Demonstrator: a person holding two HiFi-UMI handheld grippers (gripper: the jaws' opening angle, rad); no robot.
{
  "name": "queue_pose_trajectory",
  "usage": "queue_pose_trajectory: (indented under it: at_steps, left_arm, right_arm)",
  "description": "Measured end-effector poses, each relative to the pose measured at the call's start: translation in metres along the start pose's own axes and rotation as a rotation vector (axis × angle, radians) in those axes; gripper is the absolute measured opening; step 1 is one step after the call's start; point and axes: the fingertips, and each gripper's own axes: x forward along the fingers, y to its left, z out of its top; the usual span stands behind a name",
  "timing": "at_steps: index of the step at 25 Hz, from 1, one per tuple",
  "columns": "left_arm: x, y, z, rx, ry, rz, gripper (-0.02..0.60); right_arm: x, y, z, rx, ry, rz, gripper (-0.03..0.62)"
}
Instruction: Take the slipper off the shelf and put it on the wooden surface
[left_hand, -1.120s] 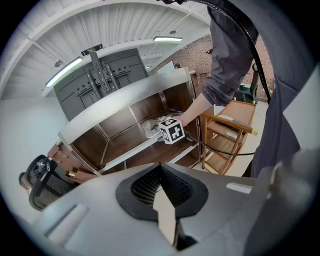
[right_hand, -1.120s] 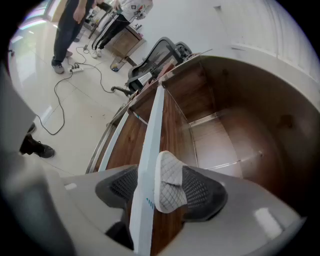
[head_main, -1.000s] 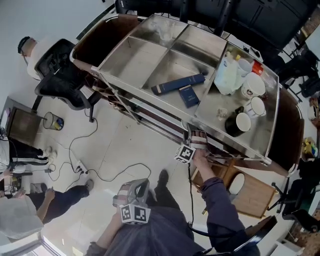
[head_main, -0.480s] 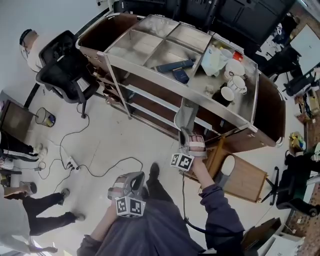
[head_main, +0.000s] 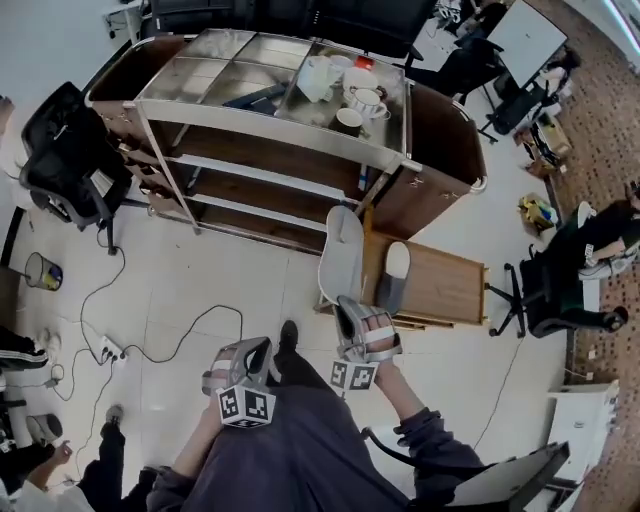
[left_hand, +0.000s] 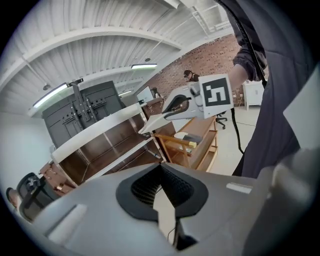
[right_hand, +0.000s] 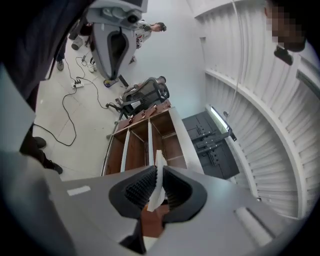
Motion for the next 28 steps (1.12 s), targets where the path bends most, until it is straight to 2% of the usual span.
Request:
queue_pose_trajectory:
  at_steps: [4,7,13,21,28]
  left_arm:
    - [0.013,-0.03,0.025,0.08,-0.051,-0.062,0.017]
    - [0.022,-0.052,0.04,0.11,-0.069,-0.089,0.017]
    - [0.045,-0.103,0.075,0.143,-0.054,-0.117,0.017]
    - [0.08,-0.184,0.14,0.127,0.028,-0.078,0.017]
    - [0.095,-0.226,0.177,0.083,0.112,-0.003,0.017]
  right_arm:
    - [-0.064,0.019,-0.057,0.027,0.13,0.017,0.046]
    - [-0.1,0.037,-0.098,0.041,0.205,0.042,0.046]
    - [-0.145,0.06,-0.187,0.059,0.27,0.088,0.046]
    - [-0.155,0.093,-0.317,0.047,0.216,0.181,0.046]
    - [-0.116,0.127,-0.401,0.005,0.122,0.31,0.048]
